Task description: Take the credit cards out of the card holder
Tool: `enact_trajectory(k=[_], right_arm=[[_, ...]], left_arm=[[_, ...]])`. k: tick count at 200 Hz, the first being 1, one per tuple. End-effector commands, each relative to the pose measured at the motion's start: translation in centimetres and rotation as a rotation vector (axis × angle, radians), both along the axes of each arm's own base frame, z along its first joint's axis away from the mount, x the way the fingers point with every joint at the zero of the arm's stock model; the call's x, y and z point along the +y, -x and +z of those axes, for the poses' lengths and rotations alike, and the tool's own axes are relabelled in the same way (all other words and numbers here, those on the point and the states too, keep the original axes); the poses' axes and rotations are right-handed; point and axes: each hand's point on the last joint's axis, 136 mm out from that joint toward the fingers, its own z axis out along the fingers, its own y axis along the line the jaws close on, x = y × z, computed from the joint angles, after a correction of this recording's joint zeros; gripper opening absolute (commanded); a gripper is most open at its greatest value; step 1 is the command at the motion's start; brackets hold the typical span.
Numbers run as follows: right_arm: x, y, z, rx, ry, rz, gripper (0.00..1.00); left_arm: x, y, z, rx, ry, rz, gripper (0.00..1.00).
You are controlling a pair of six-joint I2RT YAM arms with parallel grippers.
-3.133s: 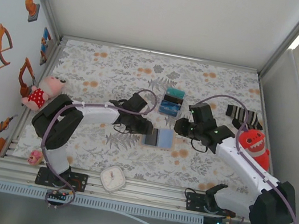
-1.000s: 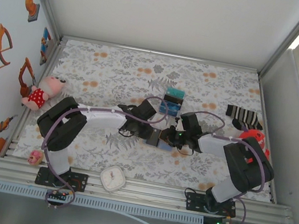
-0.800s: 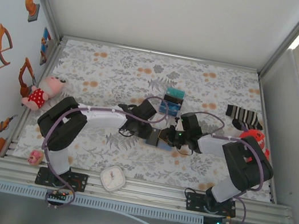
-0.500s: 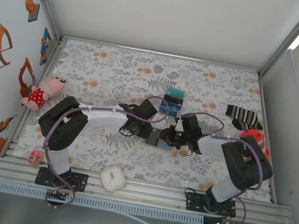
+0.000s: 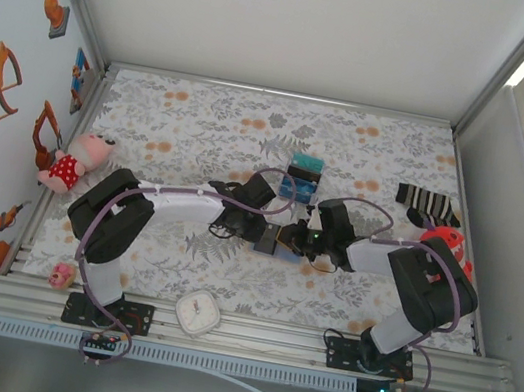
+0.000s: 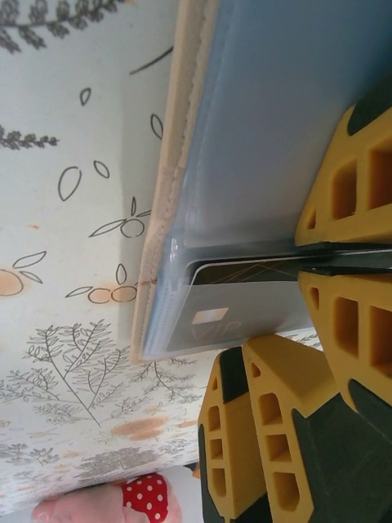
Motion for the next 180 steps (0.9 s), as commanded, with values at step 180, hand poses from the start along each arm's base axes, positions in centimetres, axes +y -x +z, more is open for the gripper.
enact_trajectory(k=[180], right_arm=[[-2.0,0.3,-0.2,-0.022,0.146,0.034,0.0]], left_arm=[[1.5,0.5,-1.1,0.046,-0.063,0.003,0.25]])
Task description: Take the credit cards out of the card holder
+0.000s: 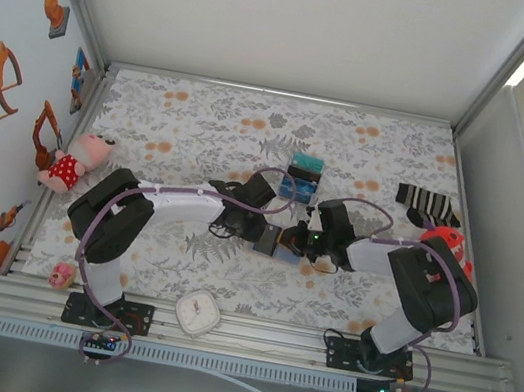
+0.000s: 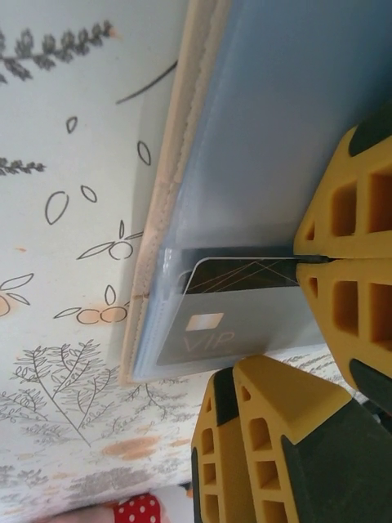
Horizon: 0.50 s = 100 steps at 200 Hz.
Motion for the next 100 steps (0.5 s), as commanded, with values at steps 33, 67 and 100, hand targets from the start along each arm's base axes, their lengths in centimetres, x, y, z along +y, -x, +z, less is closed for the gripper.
enact_trajectory(k=[33,67,100], right_arm=[[-1.6,-0.2,0.6,-0.027,0.095,0.008,0.0],[-1.3,-0.4,1.2,-0.033,0.082,0.012,0.0],[-1.3,-0.5,1.5,-0.037,0.081,0.014,0.0]], left_arm=[[1.5,0.5,-0.9,0.034,-0.061,-0.006,0.25],[1.2,0.2,0.1,0.008,-0.045,-0.021,0.37],[1.0,-0.6,2.3,-0.057,-0.019,-0.025,0.46]])
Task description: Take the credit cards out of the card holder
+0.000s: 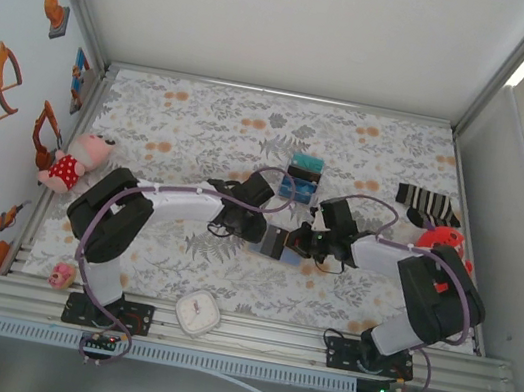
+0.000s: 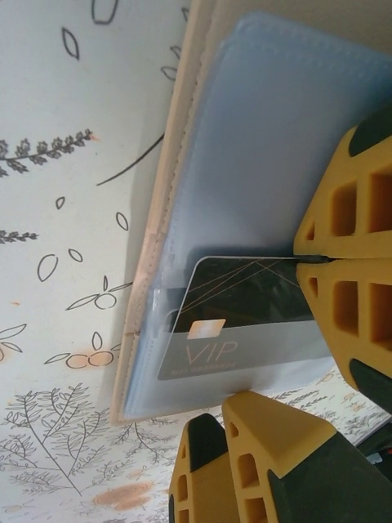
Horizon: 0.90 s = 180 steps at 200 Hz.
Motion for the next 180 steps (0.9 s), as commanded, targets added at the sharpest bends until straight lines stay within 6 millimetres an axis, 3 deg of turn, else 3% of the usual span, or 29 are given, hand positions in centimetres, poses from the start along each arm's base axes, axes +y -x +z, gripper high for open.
enact_trajectory(k=[1,47,122,180], right_arm=[[0.2,-0.9,1.5,-0.048,-0.005,0.005,0.0],[0.3,-1.0,1.8,-0.051,-0.012,0.003,0.0],[0.2,-0.8,2.0,-0.051,-0.019,-0.003,0.0],[0.6,-0.8,2.8,-0.074,-0.072,-0.006,0.01]], left_arm=[[0.4,-0.4,2.3,-0.052,0.002,-0.017,0.46],[-0.9,-0.8,3.7,-0.088,0.042,-0.052,0.65],[-1.9,-0.3,0.4,-0.017,0.015,-0.085,0.65],[-0.3,0.6,-1.5,0.032,-0.081,-0.091,0.62]])
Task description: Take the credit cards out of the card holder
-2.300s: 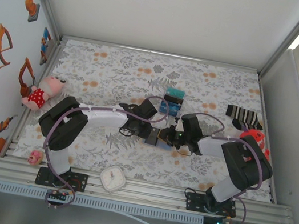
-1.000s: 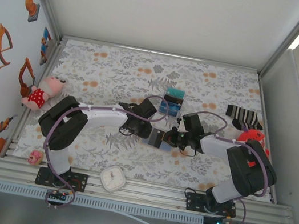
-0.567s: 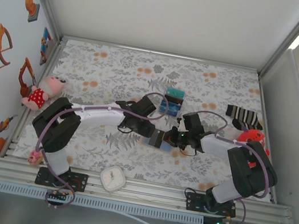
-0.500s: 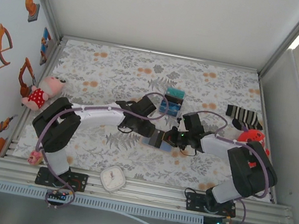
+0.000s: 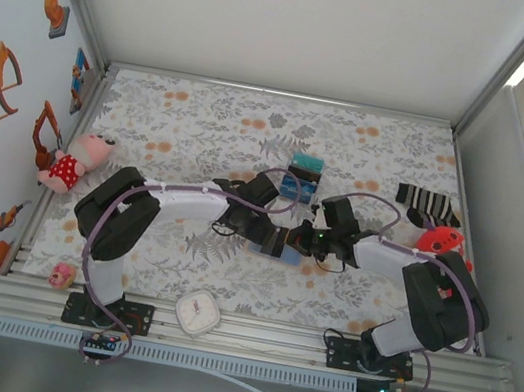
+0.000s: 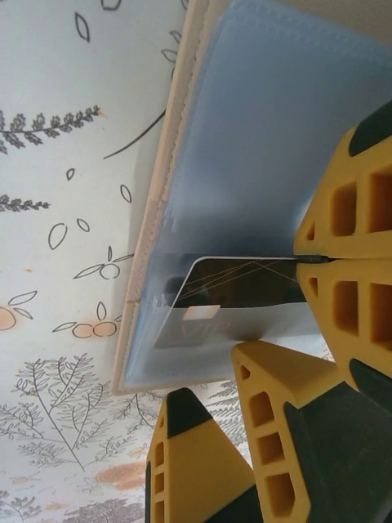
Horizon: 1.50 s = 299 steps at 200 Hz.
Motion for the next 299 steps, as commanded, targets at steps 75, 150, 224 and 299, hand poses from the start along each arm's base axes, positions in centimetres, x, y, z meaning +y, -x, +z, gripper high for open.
enact_trajectory(k=[75,150,224,299], right_arm=[[2.1,-0.9,1.8,-0.071,-0.241,-0.033,0.19],[2.0,-0.9,0.8,-0.063,-0.213,-0.032,0.0],[-0.8,-0.2,1.0,-0.085,0.018,-0.007,0.0],[-0.7,-0.3,4.0,-0.168,0.021,0.051,0.0]], left_arm=[[1.0,1.5,-1.7,0.063,-0.084,-0.036,0.57],[1.1,1.4,-1.5,0.051,-0.086,-0.024,0.57],[2.2,0.8,-1.4,0.012,-0.131,-0.002,0.57],[1.9,-0.6,1.0,-0.067,-0.113,-0.012,0.58]])
